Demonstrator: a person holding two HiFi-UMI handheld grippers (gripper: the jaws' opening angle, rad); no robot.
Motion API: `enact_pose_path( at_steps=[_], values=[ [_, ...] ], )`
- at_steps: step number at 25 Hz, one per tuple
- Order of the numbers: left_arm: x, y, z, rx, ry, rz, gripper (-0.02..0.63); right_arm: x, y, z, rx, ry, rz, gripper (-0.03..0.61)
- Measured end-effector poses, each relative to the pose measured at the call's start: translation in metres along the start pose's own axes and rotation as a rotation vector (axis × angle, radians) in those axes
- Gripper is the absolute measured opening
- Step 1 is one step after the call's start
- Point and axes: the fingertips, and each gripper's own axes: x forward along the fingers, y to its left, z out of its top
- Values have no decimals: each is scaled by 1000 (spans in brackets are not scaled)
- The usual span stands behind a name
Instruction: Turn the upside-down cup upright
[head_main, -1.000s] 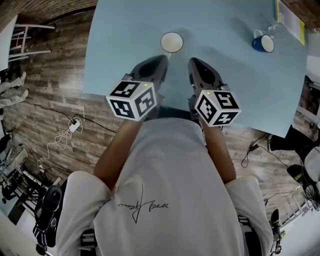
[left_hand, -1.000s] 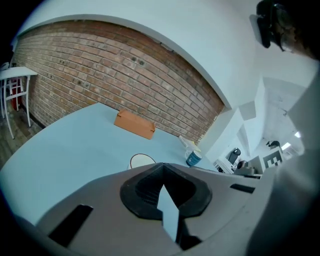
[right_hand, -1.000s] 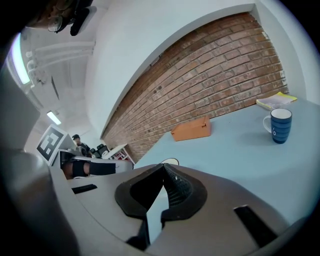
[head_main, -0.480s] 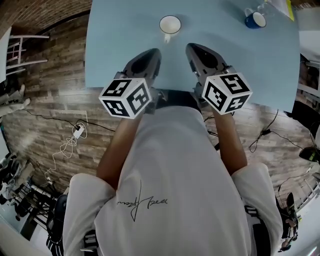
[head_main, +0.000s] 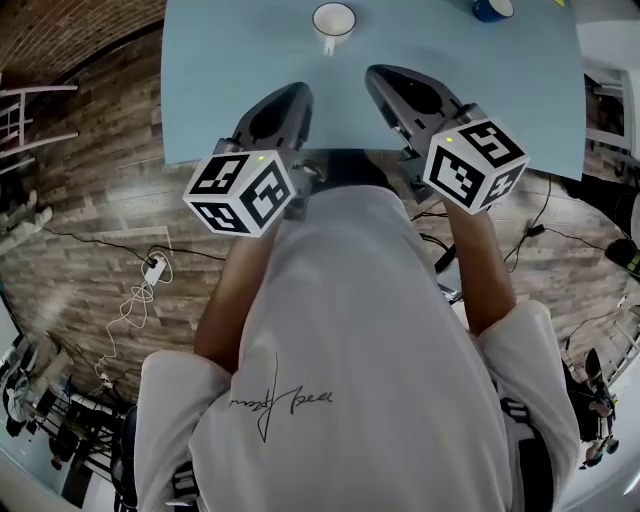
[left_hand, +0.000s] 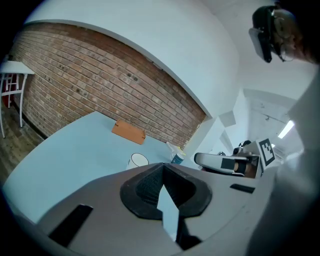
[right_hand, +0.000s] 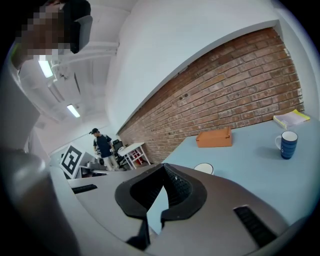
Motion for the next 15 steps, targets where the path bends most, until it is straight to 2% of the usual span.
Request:
enact_pose_path(
  at_steps=[4,15],
  values=[
    [-9,-2,-1,6,-4,-27,11,-7,12,3,16,-4,29,20],
    [-30,-4,15,41,-49,-40,11,-21,21,10,11,-30,14,20]
  ],
)
